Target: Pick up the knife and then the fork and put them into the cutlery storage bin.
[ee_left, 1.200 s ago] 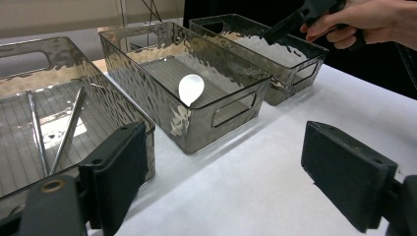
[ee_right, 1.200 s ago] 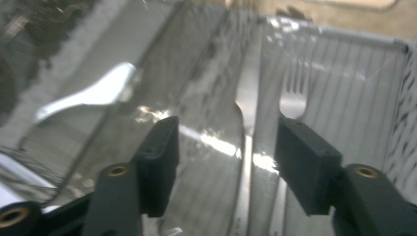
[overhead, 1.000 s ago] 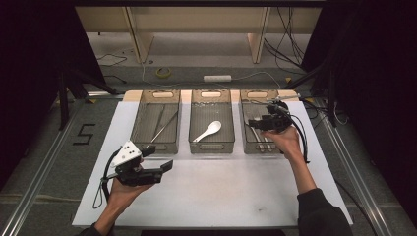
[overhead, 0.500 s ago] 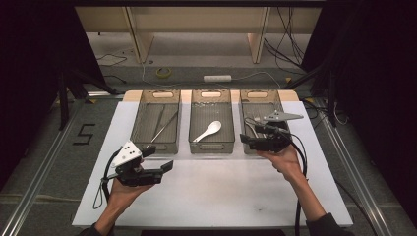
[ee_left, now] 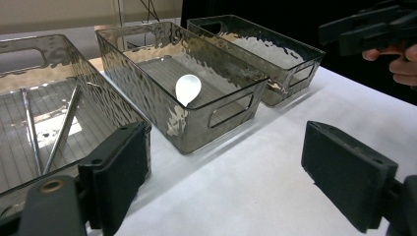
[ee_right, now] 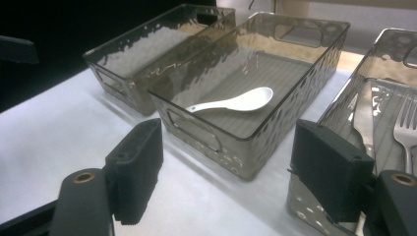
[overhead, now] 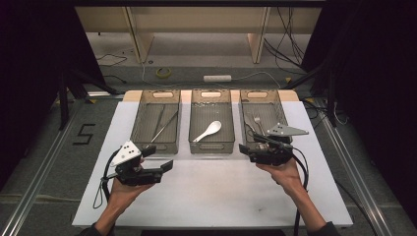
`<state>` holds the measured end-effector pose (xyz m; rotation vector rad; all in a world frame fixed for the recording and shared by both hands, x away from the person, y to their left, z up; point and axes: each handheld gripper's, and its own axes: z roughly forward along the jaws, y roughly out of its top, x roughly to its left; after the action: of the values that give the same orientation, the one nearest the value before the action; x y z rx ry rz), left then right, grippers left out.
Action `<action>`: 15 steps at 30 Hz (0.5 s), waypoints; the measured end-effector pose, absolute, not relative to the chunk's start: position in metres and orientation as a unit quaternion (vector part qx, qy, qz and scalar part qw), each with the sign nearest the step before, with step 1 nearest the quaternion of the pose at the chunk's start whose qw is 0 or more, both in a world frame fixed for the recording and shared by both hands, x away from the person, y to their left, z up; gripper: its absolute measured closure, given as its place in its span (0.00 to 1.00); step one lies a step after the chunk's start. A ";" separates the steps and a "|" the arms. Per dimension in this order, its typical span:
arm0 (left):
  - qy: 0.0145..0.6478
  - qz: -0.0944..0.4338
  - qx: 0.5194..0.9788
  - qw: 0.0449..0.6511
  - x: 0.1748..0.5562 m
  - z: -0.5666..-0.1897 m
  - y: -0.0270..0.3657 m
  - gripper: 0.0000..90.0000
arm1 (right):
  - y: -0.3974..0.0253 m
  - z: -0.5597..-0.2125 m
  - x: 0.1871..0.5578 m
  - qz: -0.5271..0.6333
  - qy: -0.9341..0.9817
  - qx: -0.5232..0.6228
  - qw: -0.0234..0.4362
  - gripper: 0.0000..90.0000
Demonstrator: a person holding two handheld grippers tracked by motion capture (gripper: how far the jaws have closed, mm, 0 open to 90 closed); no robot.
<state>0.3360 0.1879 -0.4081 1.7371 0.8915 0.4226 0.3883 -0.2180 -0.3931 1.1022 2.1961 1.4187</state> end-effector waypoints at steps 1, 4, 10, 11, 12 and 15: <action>0.376 0.178 0.730 0.542 0.336 -0.408 0.188 0.19 | -0.220 -0.394 0.385 0.498 0.762 0.384 0.154 0.32; 0.375 0.176 0.732 0.541 0.337 -0.408 0.186 0.19 | -0.223 -0.397 0.378 0.512 0.753 0.385 0.152 0.31; 0.374 0.173 0.733 0.541 0.338 -0.408 0.185 0.19 | -0.228 -0.406 0.365 0.527 0.743 0.384 0.150 0.30; 0.374 0.173 0.734 0.540 0.338 -0.408 0.185 0.19 | -0.229 -0.407 0.363 0.529 0.742 0.385 0.148 0.30; 0.373 0.173 0.734 0.541 0.338 -0.408 0.185 0.19 | -0.229 -0.408 0.361 0.531 0.741 0.384 0.147 0.30; 0.373 0.170 0.734 0.542 0.338 -0.408 0.185 0.19 | -0.230 -0.412 0.355 0.529 0.745 0.377 0.153 0.27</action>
<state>0.3377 0.1854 -0.4081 1.7427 0.8870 0.4048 0.3546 -0.2302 -0.4116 1.0823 2.1363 1.5168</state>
